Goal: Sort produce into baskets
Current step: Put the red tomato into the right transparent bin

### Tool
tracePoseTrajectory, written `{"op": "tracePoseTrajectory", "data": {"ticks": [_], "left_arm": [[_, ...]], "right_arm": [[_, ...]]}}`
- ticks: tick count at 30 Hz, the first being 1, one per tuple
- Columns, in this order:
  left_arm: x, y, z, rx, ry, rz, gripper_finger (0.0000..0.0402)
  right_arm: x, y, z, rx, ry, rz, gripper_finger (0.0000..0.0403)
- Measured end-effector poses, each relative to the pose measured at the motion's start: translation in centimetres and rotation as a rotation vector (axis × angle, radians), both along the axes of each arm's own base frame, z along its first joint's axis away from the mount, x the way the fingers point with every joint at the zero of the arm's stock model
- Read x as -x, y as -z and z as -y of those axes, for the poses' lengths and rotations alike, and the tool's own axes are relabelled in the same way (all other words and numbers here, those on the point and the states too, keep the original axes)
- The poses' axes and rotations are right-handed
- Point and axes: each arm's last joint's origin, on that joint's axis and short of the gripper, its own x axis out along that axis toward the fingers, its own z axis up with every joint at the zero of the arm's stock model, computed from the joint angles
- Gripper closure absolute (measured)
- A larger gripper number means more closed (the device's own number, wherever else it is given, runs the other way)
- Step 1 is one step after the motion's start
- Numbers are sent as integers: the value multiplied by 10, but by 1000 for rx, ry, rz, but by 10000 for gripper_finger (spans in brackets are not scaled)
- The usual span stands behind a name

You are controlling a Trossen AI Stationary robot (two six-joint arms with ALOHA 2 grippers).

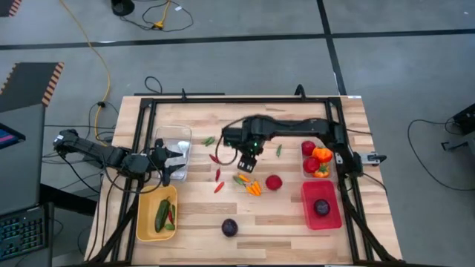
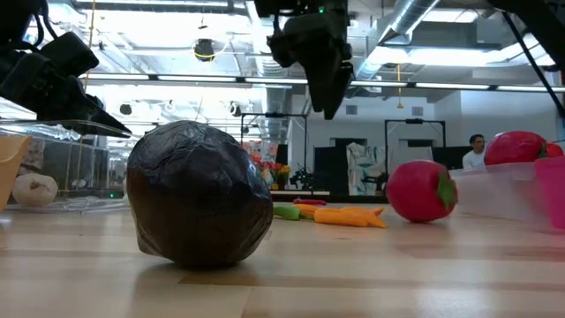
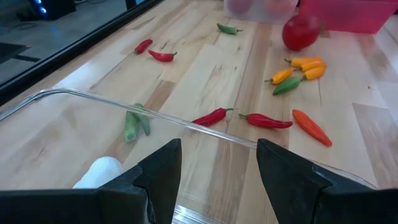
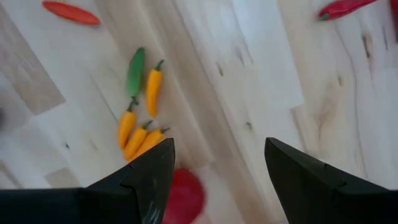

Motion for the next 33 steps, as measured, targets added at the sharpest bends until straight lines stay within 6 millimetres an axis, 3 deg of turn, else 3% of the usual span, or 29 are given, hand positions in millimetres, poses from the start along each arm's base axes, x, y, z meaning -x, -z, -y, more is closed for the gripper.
{"op": "tracePoseTrajectory", "data": {"ticks": [9, 23, 33], "left_arm": [[0, 0, 0, 0, 0, 1, 206], [0, 0, 0, 1, 0, 1, 206], [0, 0, 0, 1, 0, 1, 206]], "right_arm": [[2, 0, -30, 23, 50, -13, 126], [15, 9, -28, 27, 204, -132, 123], [24, 28, -25, 73, 259, -210, 54]]}}
